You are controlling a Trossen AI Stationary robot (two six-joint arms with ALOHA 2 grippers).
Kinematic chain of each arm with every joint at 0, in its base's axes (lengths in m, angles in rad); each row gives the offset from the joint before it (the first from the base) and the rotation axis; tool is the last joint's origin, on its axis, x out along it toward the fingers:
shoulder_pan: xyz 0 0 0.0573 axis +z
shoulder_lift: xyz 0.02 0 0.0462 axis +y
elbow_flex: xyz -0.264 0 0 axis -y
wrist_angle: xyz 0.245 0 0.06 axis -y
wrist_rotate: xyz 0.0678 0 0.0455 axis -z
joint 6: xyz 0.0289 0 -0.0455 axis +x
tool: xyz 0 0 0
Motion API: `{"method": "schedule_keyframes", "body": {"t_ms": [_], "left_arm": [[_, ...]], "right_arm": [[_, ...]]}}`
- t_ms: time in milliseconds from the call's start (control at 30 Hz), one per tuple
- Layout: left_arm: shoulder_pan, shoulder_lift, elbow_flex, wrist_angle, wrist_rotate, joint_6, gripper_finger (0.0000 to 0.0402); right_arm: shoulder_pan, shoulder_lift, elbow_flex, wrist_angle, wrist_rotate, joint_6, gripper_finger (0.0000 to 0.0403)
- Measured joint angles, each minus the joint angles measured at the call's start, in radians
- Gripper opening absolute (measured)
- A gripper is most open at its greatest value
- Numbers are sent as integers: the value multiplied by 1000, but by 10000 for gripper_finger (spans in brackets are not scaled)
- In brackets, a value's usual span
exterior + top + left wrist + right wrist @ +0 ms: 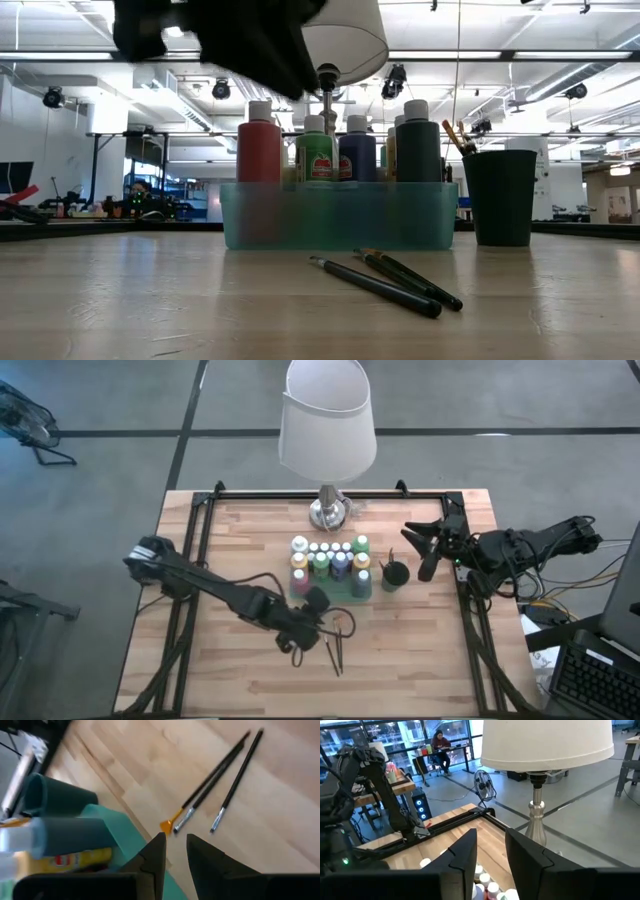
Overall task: Pick & Place Paint Supplies
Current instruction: Put the black paint brush into the black cup
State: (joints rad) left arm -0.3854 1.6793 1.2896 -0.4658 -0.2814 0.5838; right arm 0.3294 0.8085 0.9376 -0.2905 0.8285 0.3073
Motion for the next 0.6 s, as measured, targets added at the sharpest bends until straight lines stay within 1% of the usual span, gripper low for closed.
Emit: {"method": "schedule_keyframes", "body": {"t_ms": [100,367,433,600], "left_arm": [[11,47,0,5,0,18,83],[31,160,-1,7,5,2,83],[37,178,-1,11,25,1,83],[54,193,-2,12,112,2,83]], "right_arm": [[0,0,-1,-19,0,6,112],[0,0,-1,-51,0,34,145],[0,0,-1,-51,0,34,151],[0,0,-1,-52,0,34,166]]}}
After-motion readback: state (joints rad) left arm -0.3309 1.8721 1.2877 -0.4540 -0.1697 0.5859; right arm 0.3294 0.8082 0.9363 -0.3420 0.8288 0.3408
